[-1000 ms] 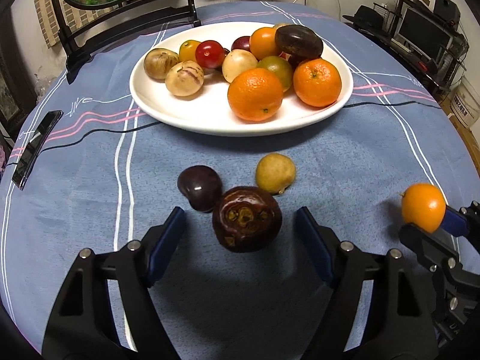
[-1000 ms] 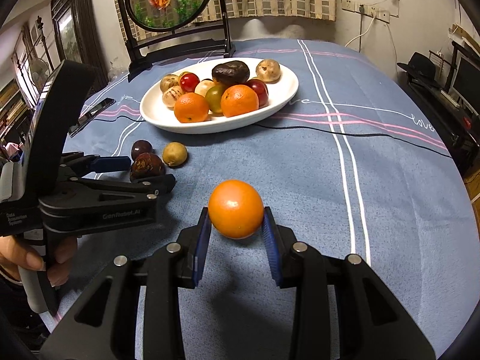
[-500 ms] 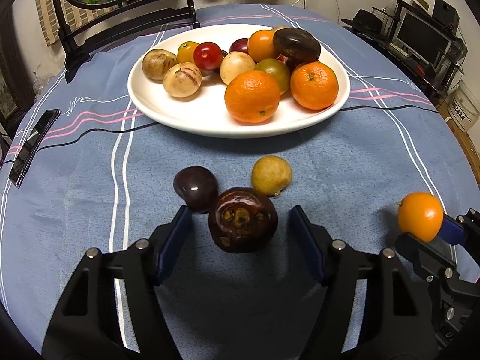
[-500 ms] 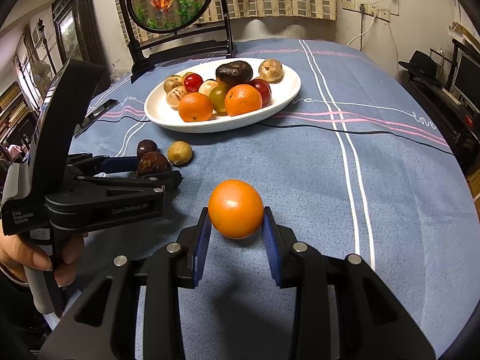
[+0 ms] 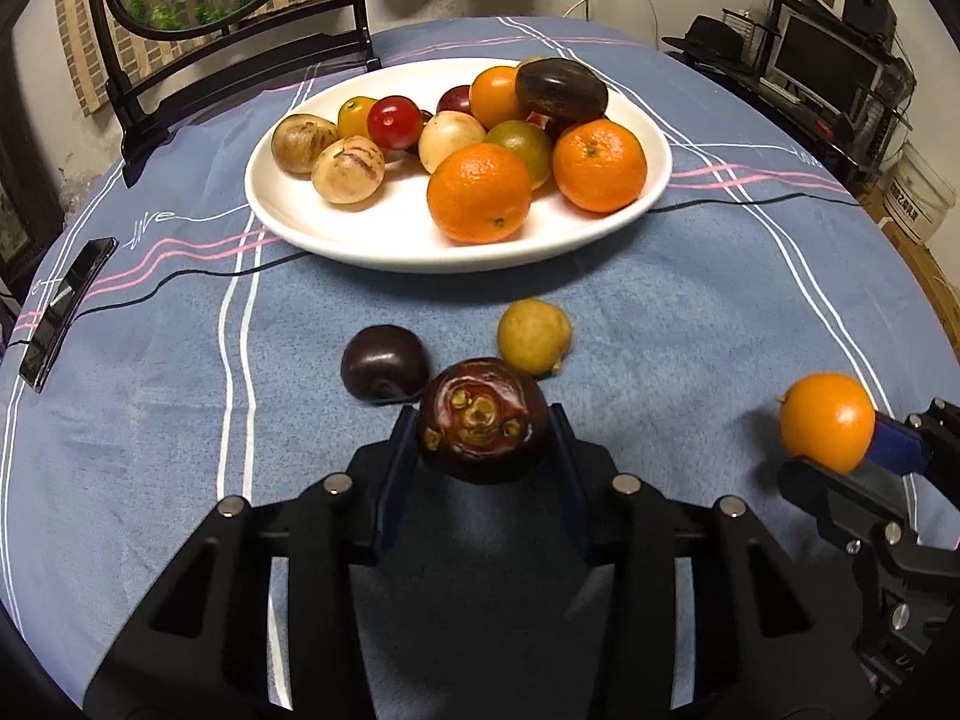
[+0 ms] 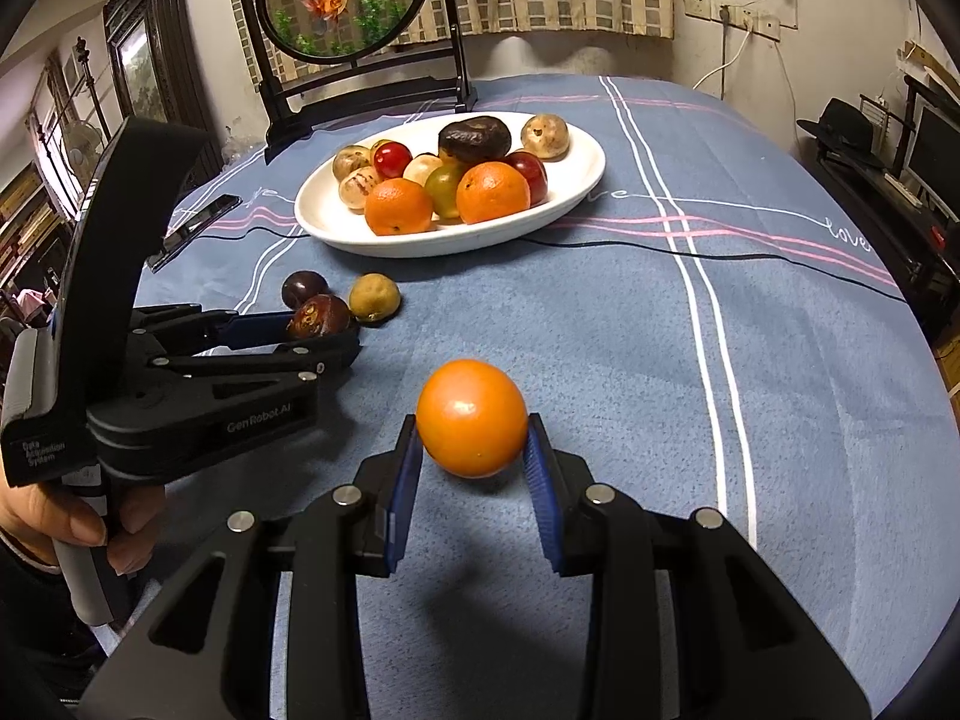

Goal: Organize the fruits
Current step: 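Grasp the dark cracked-top fruit with the left gripper while the right gripper holds the orange, then carry the orange and dark fruit onto the white plate and open both grippers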

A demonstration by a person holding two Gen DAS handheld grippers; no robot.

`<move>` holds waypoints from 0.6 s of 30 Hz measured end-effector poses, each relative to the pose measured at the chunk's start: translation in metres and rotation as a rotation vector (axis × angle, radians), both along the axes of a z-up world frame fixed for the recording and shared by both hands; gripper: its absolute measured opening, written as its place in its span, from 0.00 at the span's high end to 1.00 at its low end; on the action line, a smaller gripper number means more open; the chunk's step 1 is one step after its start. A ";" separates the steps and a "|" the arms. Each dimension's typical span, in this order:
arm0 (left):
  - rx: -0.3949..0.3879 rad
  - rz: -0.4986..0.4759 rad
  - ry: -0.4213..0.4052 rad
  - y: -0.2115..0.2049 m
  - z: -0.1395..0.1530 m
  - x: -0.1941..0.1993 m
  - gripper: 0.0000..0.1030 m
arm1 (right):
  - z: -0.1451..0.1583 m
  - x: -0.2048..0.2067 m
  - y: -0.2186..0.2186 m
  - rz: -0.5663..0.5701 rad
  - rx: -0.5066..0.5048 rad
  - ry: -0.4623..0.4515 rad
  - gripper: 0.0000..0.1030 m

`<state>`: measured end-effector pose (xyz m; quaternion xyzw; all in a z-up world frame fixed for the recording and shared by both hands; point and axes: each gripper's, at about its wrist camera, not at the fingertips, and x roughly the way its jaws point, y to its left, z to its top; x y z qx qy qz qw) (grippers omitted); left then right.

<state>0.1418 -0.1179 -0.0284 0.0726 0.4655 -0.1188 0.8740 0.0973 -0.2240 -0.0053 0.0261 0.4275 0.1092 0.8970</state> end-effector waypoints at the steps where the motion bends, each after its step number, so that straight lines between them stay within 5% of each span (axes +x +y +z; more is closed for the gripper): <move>1: -0.005 0.001 0.006 0.001 0.000 -0.001 0.58 | 0.000 -0.001 0.001 0.001 -0.002 0.002 0.67; 9: -0.052 -0.001 0.038 0.017 0.008 -0.012 0.58 | 0.002 -0.002 0.009 0.013 -0.010 0.000 0.67; 18: -0.064 -0.004 -0.038 0.031 0.040 -0.021 0.58 | 0.010 -0.001 0.016 0.027 -0.011 -0.022 0.66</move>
